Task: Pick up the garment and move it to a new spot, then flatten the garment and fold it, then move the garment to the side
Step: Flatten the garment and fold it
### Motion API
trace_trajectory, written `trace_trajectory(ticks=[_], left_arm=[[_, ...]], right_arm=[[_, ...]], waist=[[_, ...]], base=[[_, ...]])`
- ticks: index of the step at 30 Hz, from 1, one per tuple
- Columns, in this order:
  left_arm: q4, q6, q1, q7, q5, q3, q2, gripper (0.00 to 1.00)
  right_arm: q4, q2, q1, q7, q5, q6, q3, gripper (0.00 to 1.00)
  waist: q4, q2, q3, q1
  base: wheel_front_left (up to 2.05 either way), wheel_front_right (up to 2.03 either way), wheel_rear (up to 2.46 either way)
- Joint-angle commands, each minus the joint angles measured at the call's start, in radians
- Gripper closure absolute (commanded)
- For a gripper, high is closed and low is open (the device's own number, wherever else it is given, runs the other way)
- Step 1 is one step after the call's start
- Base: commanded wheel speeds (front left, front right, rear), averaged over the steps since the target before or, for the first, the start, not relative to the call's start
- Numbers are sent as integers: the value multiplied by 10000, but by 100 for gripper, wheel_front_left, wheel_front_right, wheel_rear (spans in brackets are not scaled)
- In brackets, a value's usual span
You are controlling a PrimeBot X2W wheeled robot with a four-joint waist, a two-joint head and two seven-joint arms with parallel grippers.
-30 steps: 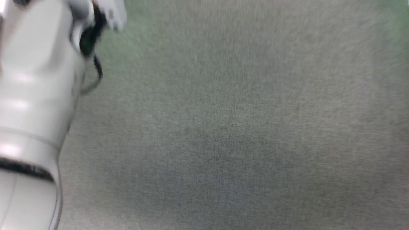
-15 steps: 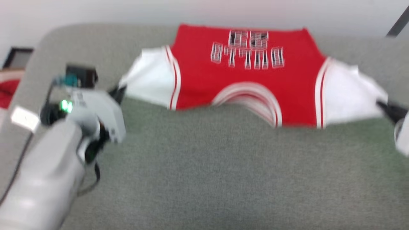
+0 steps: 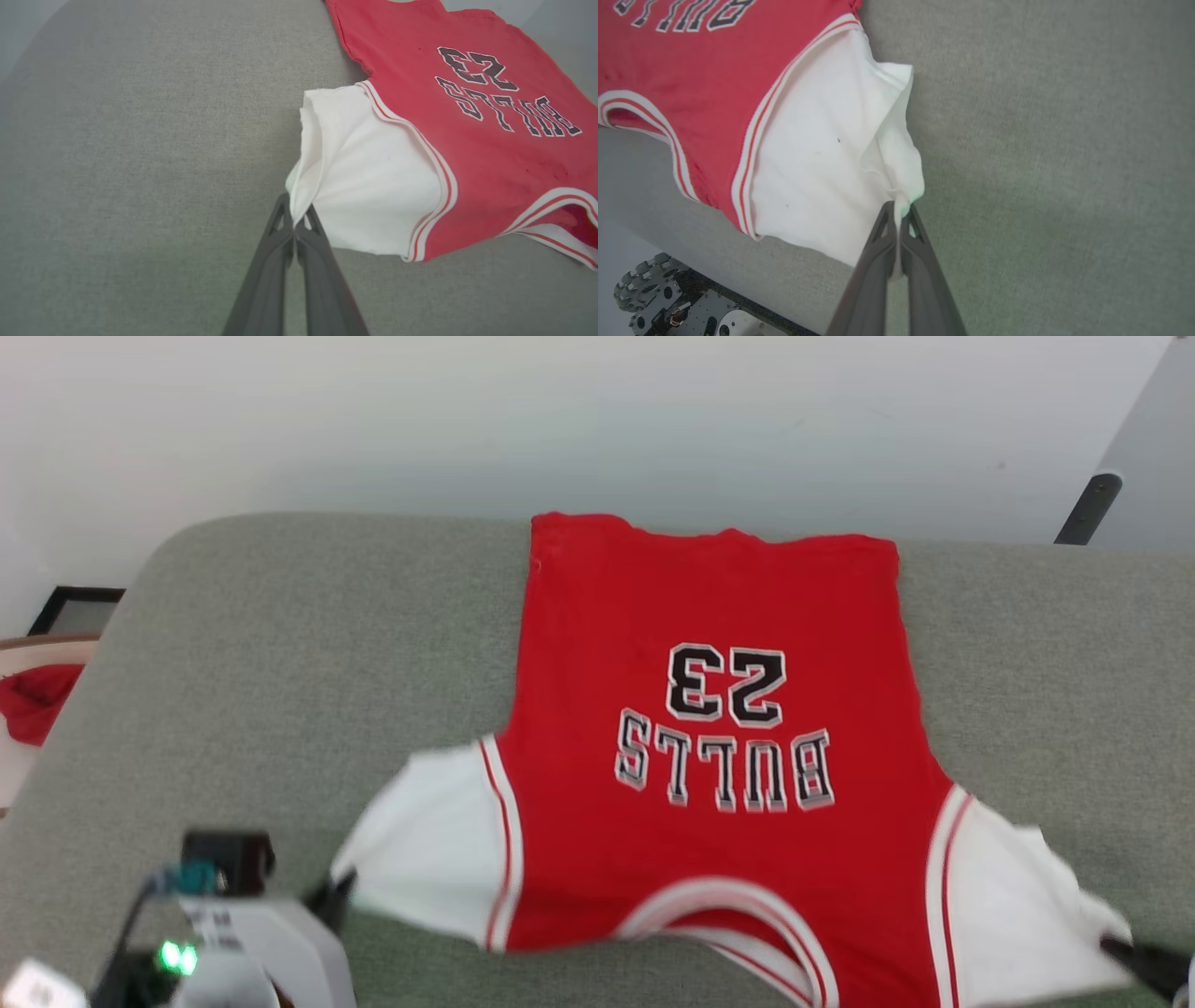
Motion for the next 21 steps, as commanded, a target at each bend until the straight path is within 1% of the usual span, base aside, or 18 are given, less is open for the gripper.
trace_trajectory(ticks=[1,4,5,7,10,14,15,16,17,18,19,21], left_arm=[[-429,291,438,19,-135,39,75,100],[-1220,799,1173,-51,-242,77,205,100],[-1220,799,1173,-51,-242,77,205,100],[-1527,1012,1505,-101,-276,64,241,100],[-1712,1153,1793,-239,-331,96,178,100],[-1692,1137,1861,-395,-365,60,-18,100],[-1650,1109,1818,-433,-347,39,-74,100],[-1611,1094,1766,-447,-321,19,-123,100],[-1576,1054,1704,-469,-318,4,-185,100],[-1528,1023,1643,-463,-312,-15,-232,100],[-1482,1015,1573,-481,-286,-35,-280,100],[-1421,970,1453,-527,-231,-56,-375,100]], right_arm=[[-268,146,426,183,-152,-10,-345,100],[-840,497,1299,600,-402,-10,-985,100],[-840,497,1299,600,-402,-10,-985,100],[-1181,762,1780,852,-592,-10,-1397,100],[-1600,1127,2210,1117,-993,-10,-1837,100],[-1882,1596,2350,1346,-1409,-10,-2156,100],[-1917,1671,2292,1393,-1529,-10,-2204,86],[-1949,1738,2221,1450,-1639,-10,-2241,70],[-1989,1778,2133,1480,-1733,-10,-2252,58],[-2032,1793,2058,1491,-1894,-10,-2263,27],[-2064,1798,2006,1516,-2065,-10,-2267,0],[-2212,1870,1869,1552,-2221,-10,-2275,0]], waist=[[11,-1,35,0],[45,-1,90,0],[45,-1,90,0],[89,-1,161,0],[106,-1,280,0],[100,-1,464,0],[98,-1,505,0],[85,-1,558,0],[73,-1,617,0],[68,-1,668,0],[70,-1,726,0],[77,-1,834,0]], base=[[0,0,0],[0,0,0],[0,0,0],[0,0,0],[0,0,0],[0,0,0],[0,0,0],[0,0,0],[0,0,0],[0,0,0],[0,0,0],[0,0,0]])
